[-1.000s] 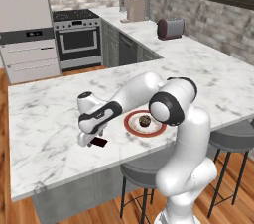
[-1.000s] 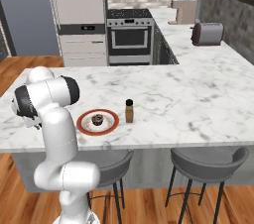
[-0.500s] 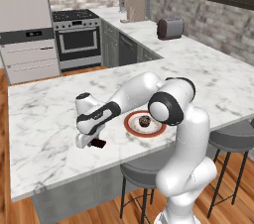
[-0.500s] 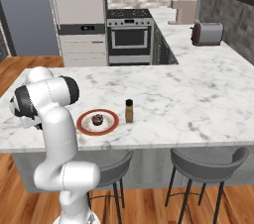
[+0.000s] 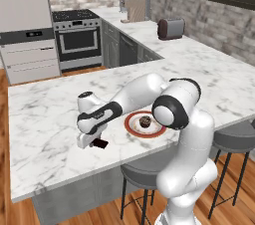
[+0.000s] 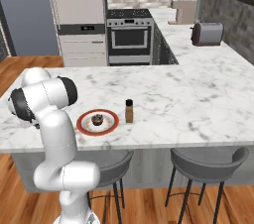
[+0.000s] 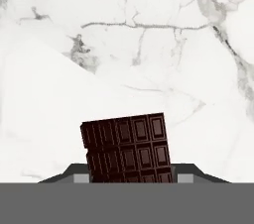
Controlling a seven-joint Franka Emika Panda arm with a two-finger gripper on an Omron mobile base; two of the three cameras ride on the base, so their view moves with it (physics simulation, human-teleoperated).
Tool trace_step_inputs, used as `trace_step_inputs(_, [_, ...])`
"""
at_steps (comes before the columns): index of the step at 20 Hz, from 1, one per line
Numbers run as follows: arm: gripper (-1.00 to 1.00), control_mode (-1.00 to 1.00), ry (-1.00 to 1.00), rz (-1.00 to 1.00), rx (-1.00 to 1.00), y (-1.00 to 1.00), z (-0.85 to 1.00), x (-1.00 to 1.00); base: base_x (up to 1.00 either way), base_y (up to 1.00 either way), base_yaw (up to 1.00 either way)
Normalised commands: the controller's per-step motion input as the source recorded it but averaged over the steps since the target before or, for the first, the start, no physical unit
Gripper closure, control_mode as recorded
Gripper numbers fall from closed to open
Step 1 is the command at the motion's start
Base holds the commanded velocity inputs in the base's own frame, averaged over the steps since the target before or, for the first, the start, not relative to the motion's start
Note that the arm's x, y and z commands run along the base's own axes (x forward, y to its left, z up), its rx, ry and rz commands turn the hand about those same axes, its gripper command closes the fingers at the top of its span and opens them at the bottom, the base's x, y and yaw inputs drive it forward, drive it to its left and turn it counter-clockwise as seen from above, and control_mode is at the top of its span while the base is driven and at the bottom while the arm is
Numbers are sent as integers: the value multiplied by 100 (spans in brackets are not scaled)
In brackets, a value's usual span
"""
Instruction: Take the cinnamon bottle from the cabinet and place it on the dining table, next to the plate with the cupcake. Then take the chocolate from the dining counter and place it on the cupcake plate.
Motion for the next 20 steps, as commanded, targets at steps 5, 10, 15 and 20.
trace_step_inputs(5, [100, -100, 0, 0, 2, -34, 37, -13, 0, 0, 0])
trace_step_inputs(10, [100, -100, 0, 0, 0, -57, 21, -16, 0, 0, 0])
trace_step_inputs(15, [100, -100, 0, -6, 0, -64, 14, -11, 0, 0, 0])
trace_step_inputs(20, [100, -100, 0, -10, 0, -67, 9, -1, 0, 0, 0])
